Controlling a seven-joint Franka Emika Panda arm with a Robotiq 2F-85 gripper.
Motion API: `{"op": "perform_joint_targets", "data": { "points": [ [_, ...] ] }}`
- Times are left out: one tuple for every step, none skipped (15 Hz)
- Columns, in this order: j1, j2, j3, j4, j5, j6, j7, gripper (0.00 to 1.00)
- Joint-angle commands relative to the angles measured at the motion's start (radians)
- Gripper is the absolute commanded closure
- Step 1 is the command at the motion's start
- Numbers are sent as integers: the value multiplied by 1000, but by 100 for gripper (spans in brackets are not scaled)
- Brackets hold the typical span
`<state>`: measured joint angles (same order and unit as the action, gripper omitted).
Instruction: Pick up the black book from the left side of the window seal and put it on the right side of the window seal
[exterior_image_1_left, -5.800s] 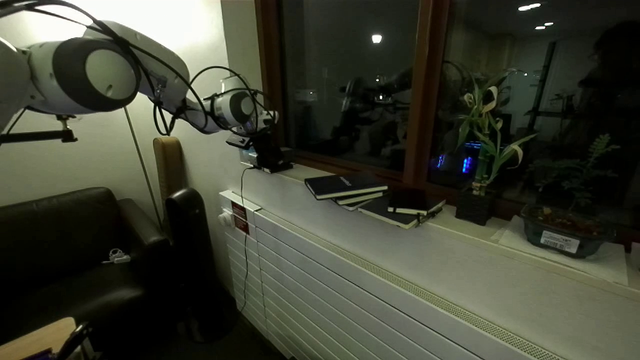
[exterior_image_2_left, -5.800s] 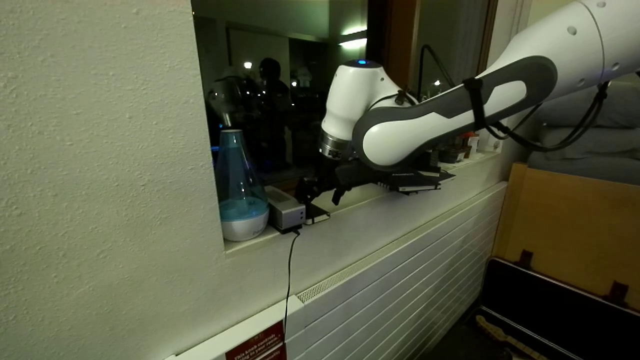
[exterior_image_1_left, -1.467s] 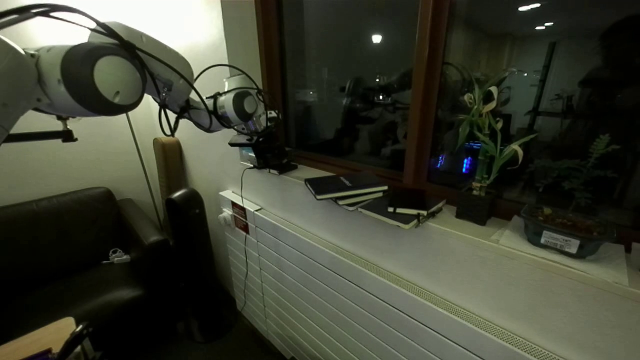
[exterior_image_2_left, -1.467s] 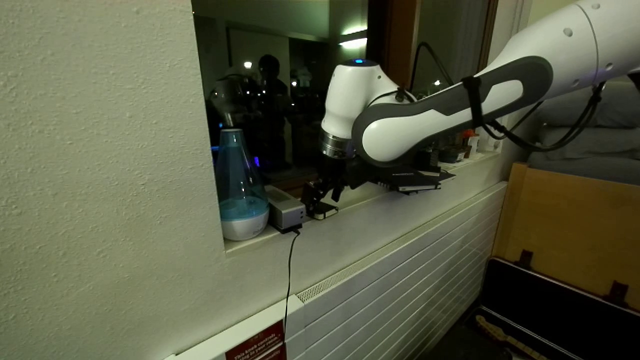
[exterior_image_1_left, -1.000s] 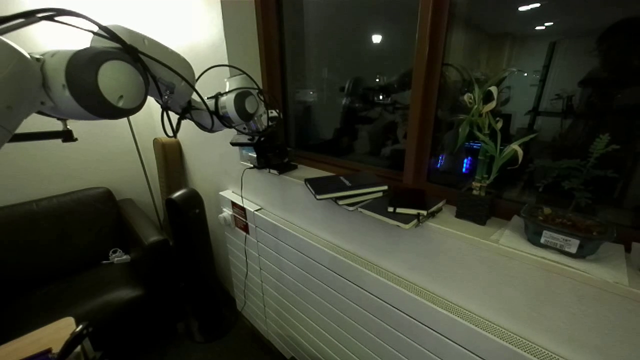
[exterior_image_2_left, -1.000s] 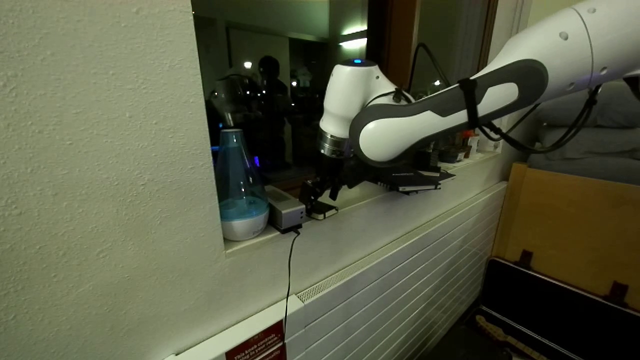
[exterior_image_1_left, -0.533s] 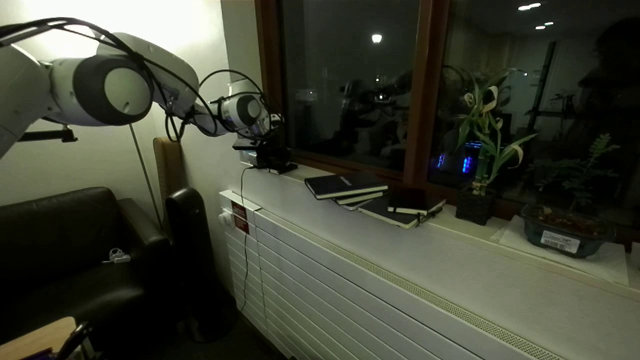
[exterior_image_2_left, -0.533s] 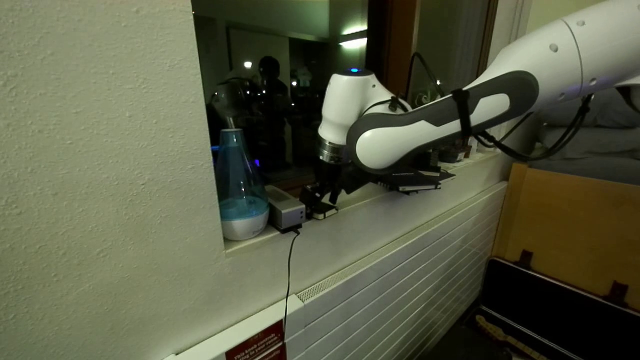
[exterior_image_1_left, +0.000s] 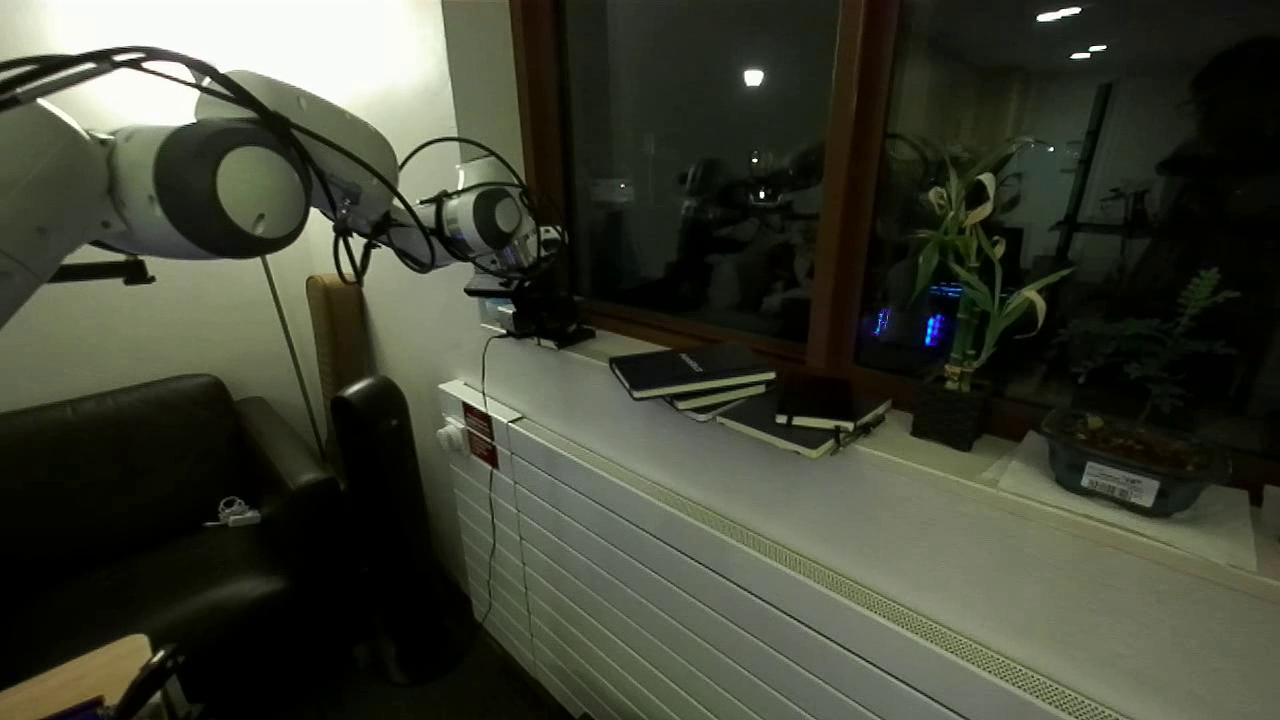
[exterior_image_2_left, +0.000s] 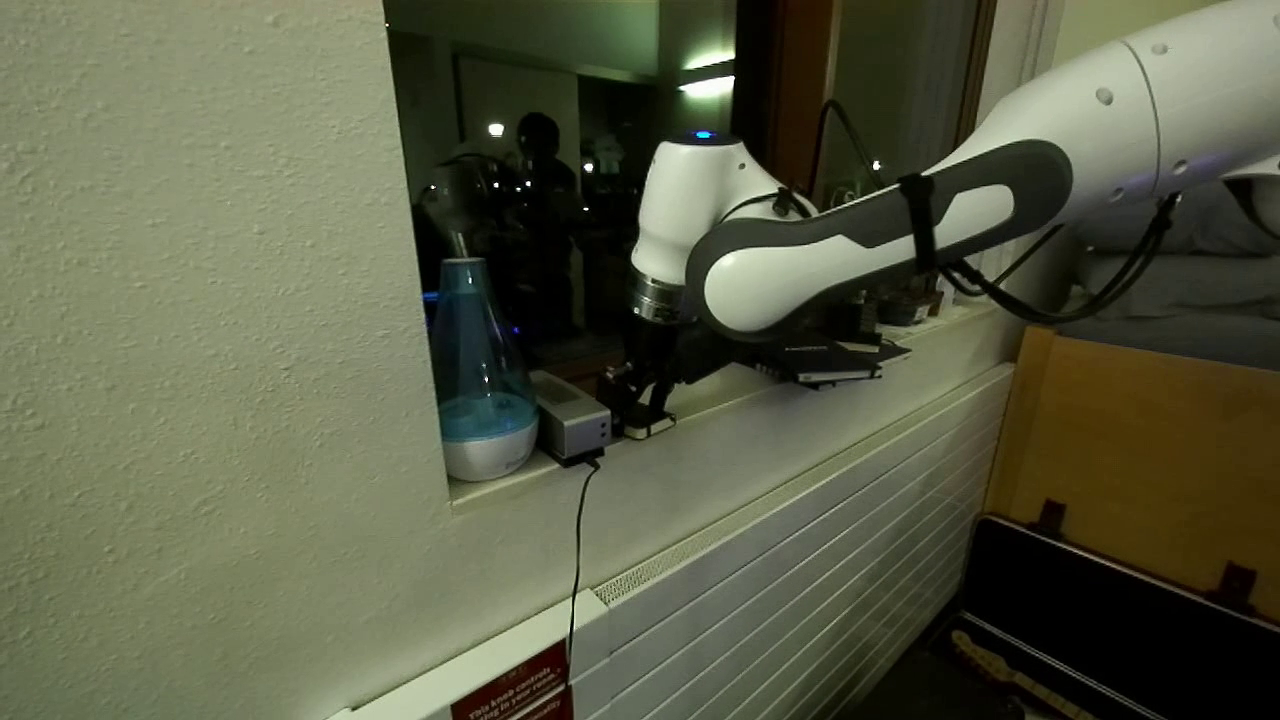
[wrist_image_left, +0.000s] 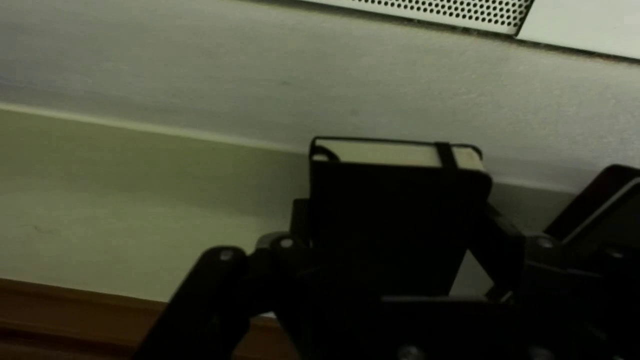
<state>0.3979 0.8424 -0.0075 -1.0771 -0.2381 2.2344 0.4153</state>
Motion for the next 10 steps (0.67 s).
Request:
{"op": "perform_joint_targets", "data": {
  "points": [
    [-3, 23, 5, 31, 16, -13, 24, 52],
    [-3, 22, 3, 29, 15, -13, 30, 52],
    [-3, 22, 1, 27, 14, -14, 36, 52],
    [-1, 16, -1, 22, 13, -16, 46, 52],
    [0, 3, -3, 10, 10, -12, 58, 52],
    [0, -12, -6, -2, 7, -12, 67, 52],
    [2, -33, -11, -18, 1, -11, 78, 52],
    [0, -51, -13, -32, 0, -7, 85, 52],
    [-1, -79, -20, -54, -4, -3, 94, 52],
    [-6, -102, -20, -72, 0, -4, 94, 52]
  ]
}}
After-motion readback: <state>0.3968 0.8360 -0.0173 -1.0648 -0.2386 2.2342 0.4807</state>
